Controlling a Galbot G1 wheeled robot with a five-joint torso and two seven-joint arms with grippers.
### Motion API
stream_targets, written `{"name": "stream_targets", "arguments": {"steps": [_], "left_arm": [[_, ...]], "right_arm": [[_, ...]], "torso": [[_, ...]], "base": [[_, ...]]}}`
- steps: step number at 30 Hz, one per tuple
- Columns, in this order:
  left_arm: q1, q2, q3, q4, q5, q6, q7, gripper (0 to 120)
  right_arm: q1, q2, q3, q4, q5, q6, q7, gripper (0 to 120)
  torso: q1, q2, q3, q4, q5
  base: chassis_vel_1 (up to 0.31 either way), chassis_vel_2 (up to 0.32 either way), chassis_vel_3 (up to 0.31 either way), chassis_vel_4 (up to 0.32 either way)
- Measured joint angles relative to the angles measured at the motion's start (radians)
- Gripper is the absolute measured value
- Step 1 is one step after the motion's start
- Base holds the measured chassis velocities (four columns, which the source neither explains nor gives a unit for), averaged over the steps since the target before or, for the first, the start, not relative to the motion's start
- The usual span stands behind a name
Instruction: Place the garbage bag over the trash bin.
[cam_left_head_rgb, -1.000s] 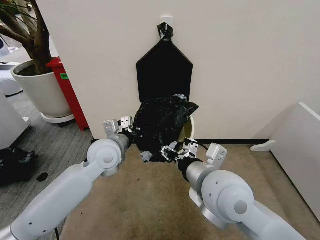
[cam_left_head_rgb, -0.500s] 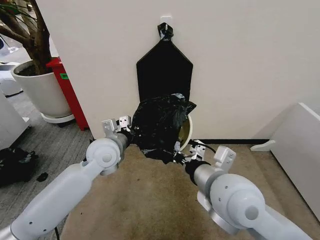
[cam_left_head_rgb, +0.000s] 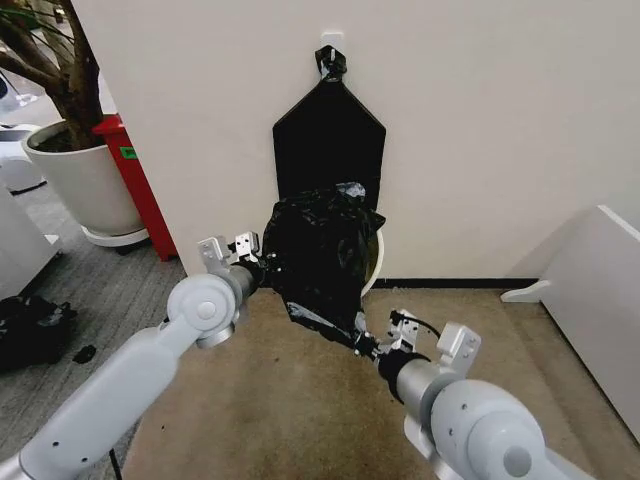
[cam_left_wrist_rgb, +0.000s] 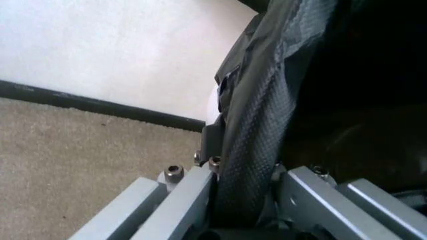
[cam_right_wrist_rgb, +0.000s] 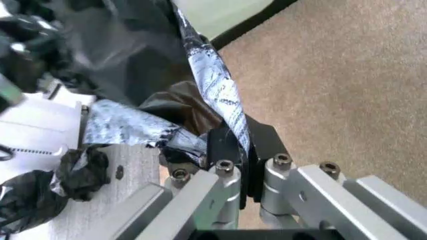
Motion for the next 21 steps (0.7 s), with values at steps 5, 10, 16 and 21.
{"name": "stream_targets", "arguments": {"steps": [5, 10, 16, 21], "left_arm": [[0.013, 0.003, -0.019, -0.011, -0.044, 0.000, -0.006, 0], [0.024, 0.008, -0.040, -0.019, -0.095, 0.001, -0.022, 0], [0.028, 0.012, -0.054, -0.020, -0.135, -0.005, -0.040, 0], [0.017, 0.011, -0.057, -0.015, -0.174, 0.000, -0.045, 0]], "right_arm": [[-0.033, 0.013, 0.006, -0.038, -0.072, -0.002, -0.045, 0], [-0.056, 0.014, 0.006, -0.069, -0.181, -0.006, -0.094, 0], [-0.090, 0.013, -0.019, -0.123, -0.428, 0.005, -0.207, 0], [-0.117, 0.020, -0.034, -0.153, -0.570, 0.034, -0.285, 0]], "torso": [[0.000, 0.000, 0.000, 0.0001, 0.0000], [0.000, 0.000, 0.000, 0.0000, 0.0000], [0.000, 0.000, 0.000, 0.0000, 0.0000], [0.000, 0.000, 0.000, 0.0000, 0.0000]], "base": [[0.000, 0.000, 0.000, 0.000], [0.000, 0.000, 0.000, 0.000], [0.000, 0.000, 0.000, 0.000], [0.000, 0.000, 0.000, 0.000]]}}
